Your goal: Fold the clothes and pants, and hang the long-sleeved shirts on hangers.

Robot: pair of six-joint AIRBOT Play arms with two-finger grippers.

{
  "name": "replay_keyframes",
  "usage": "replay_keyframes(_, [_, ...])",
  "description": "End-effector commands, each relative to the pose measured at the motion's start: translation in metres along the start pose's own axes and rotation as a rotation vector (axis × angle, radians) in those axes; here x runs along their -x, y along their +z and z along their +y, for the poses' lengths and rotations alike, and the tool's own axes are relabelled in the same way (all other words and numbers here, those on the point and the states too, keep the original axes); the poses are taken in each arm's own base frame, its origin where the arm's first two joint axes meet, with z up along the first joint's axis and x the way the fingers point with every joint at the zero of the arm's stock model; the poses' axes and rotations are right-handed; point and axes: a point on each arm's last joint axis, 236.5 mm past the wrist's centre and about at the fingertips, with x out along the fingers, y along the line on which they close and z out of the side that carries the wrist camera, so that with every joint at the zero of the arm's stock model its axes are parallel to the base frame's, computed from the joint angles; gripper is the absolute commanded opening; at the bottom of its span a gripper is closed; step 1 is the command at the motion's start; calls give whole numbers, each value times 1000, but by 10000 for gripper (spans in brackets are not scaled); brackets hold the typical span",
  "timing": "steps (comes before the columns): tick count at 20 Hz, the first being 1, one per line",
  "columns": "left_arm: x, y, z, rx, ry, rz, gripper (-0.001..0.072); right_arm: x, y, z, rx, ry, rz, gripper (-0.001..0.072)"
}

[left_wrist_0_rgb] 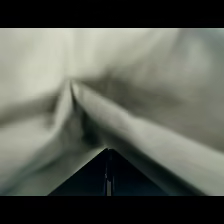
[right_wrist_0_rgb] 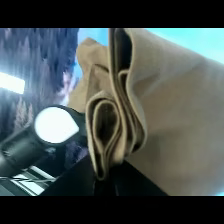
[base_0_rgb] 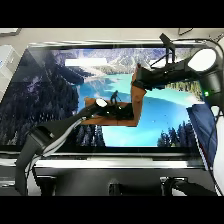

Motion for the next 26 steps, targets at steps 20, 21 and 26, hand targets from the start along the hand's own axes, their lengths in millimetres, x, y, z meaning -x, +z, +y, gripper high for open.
replay_keyframes(20, [547, 79, -65, -482, 545, -748, 22, -185, -6, -28, -336, 313, 168, 690])
replay_keyframes(21, [547, 79, -65, -486, 548, -746, 21, -156, 0, -64, -337, 231, 173, 690])
replay_keyframes(26, [547, 79, -64, -487, 549, -744, 22, -56, -97, -235, -505, -280, 493, 666])
